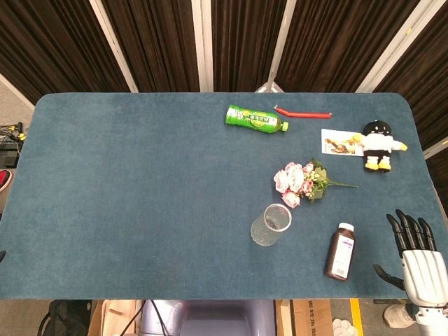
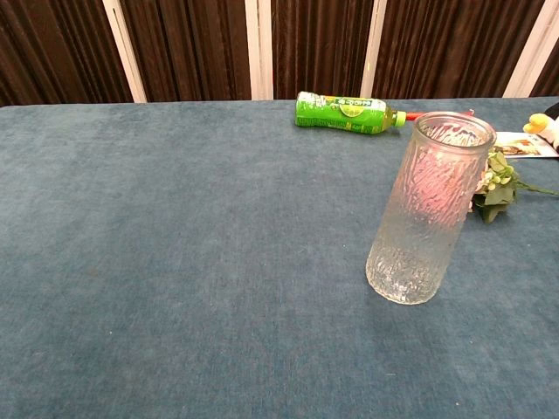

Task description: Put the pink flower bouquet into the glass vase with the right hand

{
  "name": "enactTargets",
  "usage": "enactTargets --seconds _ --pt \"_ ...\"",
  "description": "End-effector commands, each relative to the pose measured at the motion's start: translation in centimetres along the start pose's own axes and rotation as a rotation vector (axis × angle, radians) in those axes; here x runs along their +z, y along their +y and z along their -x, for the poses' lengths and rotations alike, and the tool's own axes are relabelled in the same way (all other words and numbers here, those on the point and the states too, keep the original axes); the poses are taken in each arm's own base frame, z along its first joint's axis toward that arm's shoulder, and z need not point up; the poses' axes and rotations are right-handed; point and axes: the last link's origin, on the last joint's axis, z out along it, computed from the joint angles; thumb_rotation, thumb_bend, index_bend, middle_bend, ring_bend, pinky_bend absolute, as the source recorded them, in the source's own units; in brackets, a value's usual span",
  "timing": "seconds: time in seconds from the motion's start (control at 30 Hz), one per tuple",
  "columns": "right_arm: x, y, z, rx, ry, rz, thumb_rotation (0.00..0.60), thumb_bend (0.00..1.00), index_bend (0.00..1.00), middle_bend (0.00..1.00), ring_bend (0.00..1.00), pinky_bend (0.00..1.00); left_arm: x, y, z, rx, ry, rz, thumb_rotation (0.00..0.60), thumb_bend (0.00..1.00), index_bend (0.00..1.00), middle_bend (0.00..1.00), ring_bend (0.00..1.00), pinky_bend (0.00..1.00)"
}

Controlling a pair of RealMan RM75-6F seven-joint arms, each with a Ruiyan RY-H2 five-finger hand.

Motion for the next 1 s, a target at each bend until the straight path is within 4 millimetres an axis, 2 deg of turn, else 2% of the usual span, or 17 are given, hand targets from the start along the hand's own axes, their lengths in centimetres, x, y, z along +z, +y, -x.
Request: enactTargets --seconds 0.03,0.5,0.83,1.0 --pt "0.1 0.0 0.1 -0.004 -0.004 0.001 0.6 0.12 0.06 0.04 0.07 0.0 0.0 0.0 0.0 0.001 0.001 0.0 0.6 0.2 0.15 0.0 0.0 0.0" --pt "0.2 -0.1 0.2 0.013 0.001 -0.003 0.6 0.12 0.06 0.04 0.07 0.0 -0.2 0.2 0.0 0.011 0.004 0.006 0.6 0.2 0.15 0.0 0.0 0.0" --pt "0.2 0.2 0.0 0.091 0.001 0.004 0.6 0.12 0.06 0.04 0.07 0.0 -0.4 0.7 0.3 0.012 0.006 0.022 0.6 0.2 0.15 0.0 0.0 0.0" --pt "1.1 0.0 0.2 0.132 0.012 -0.007 0.6 0.12 0.06 0.04 0.07 0.0 -0.2 0.5 0.2 0.004 0.018 0.007 0.6 0.2 0.15 0.0 0.0 0.0"
